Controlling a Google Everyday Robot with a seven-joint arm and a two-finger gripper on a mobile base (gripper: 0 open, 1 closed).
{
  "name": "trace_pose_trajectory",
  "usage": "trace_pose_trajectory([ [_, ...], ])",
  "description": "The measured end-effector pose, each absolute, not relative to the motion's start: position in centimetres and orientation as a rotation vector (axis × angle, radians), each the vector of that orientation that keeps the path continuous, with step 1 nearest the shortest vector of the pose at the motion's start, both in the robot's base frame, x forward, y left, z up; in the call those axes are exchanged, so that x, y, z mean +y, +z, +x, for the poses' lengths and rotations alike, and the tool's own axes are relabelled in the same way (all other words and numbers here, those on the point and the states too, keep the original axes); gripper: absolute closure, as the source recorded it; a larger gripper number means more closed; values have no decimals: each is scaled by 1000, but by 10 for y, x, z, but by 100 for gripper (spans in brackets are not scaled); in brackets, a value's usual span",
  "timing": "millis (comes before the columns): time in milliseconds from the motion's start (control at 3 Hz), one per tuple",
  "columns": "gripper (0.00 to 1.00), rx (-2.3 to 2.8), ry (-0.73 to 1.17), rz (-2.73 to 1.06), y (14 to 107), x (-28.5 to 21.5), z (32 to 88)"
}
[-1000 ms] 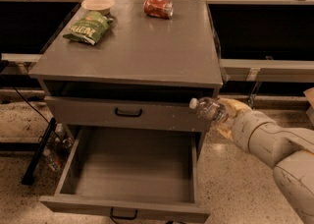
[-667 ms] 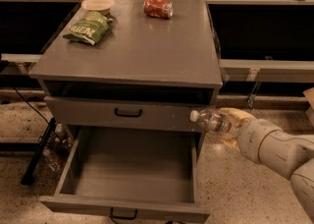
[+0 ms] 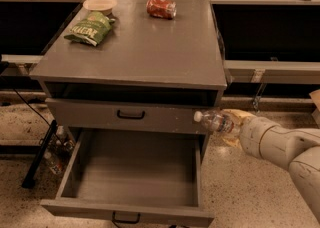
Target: Place water bottle into middle drawer
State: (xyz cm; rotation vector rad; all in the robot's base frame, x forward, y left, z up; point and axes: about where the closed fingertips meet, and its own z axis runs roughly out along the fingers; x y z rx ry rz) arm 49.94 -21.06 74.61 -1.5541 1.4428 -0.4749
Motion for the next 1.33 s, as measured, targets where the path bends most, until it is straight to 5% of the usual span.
trace_pose_trajectory([
  [1333, 100, 1377, -82, -1705, 643, -94, 497],
])
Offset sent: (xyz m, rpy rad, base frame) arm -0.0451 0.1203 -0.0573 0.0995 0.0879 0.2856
